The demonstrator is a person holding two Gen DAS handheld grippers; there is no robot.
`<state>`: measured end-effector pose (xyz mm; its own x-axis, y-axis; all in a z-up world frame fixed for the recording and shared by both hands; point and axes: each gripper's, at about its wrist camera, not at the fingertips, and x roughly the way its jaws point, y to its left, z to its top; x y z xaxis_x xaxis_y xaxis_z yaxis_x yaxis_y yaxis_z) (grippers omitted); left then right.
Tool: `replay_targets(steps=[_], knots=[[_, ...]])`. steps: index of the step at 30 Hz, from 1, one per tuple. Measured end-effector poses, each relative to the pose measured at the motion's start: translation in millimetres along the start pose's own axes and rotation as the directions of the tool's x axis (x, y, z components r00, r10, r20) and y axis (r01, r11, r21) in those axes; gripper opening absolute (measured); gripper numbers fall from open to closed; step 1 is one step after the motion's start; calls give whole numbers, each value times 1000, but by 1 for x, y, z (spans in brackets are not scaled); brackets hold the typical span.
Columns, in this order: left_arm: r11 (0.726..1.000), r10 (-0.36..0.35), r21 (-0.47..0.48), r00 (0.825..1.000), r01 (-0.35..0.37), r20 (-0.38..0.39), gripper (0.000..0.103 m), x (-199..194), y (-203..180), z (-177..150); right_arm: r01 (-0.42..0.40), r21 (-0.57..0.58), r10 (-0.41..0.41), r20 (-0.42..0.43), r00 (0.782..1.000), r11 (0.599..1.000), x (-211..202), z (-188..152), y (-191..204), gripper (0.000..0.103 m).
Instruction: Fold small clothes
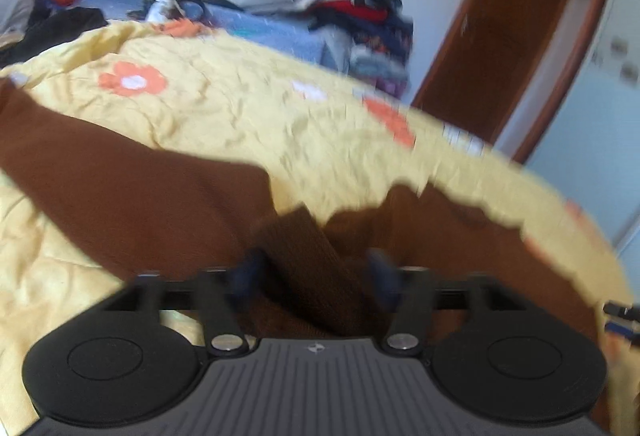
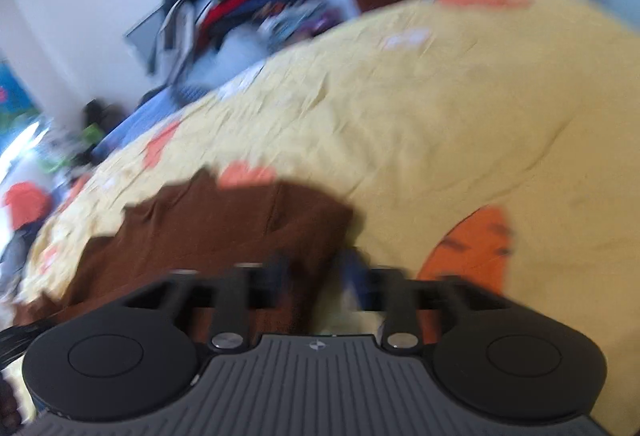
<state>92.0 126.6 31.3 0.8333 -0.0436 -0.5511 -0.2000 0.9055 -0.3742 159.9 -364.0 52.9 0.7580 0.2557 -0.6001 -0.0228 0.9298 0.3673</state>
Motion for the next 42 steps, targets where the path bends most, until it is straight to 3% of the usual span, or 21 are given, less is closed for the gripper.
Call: replay_targets(steps=[3,6,10,16,17,18,20,25,28,31,32,33,34,35,36,37,38,39,40,41,42], knots=[[991,-74,-117,997,71,-21,85,1,15,8,-146,-54,147,32,989,988,-16,-9,26,82],[974,-95,-213,993,77,-74,85,14,22,9,-183,-144,183,-14,983,972,-7,-24,52,87],[966,-11,-256,993,-20,-117,84,23,23,7,-154,-171,143,-77,987,973,16,-45,59,87],[952,65,-289,991,-97,-119,84,24,27,17,-192,-187,189,-34,981,964,16,-60,55,92],[950,75,-292,989,-109,-125,78,23,28,17,-199,-181,196,-34,980,963,15,-60,54,92],[949,79,-295,988,-117,-136,57,24,28,18,-206,-174,203,-34,979,963,15,-60,53,93],[948,77,-294,982,-127,-174,36,26,28,17,-223,-151,221,-30,975,963,15,-59,49,93],[953,94,-271,982,-137,-166,28,20,26,14,-254,-107,254,-20,967,961,13,-59,43,93],[955,112,-264,987,-138,-113,17,8,19,16,-262,-95,262,-17,965,960,14,-59,42,94],[982,67,-177,998,-67,-6,16,-9,-18,19,-270,-84,270,-14,963,959,14,-59,40,95],[991,12,-131,1000,-10,11,15,-12,-36,18,-272,-81,272,-13,962,959,14,-59,40,95],[991,-103,-86,995,103,0,16,-14,-56,13,-273,-77,273,-12,962,959,14,-60,39,95],[967,-252,-47,966,250,-50,16,-13,-75,8,-275,-74,275,-11,961,958,14,-60,38,95],[939,-343,-20,935,342,-95,16,-11,-91,2,-278,-70,278,-9,961,958,14,-60,38,95],[926,-376,-9,920,378,-113,16,-9,-101,-4,-282,-64,282,-8,959,957,14,-60,36,94],[915,-401,-18,910,402,-108,16,-9,-105,-7,-286,-57,286,-6,958,957,14,-60,35,94],[897,-443,-46,891,440,-102,24,-9,-102,-8,-290,-49,291,-4,957,956,14,-60,33,94],[876,-481,-87,871,474,-100,50,-9,-95,-8,-293,-42,294,-1,956,955,13,-60,32,94],[867,-493,-126,865,482,-90,70,-11,-86,-7,-296,-37,296,1,955,954,13,-60,31,94],[876,-472,-145,880,460,-59,98,-16,-77,-8,-298,-34,298,2,955,954,13,-60,31,94],[893,-430,-141,903,426,1,101,-24,-68,-9,-298,-35,298,1,955,954,13,-60,31,94]])
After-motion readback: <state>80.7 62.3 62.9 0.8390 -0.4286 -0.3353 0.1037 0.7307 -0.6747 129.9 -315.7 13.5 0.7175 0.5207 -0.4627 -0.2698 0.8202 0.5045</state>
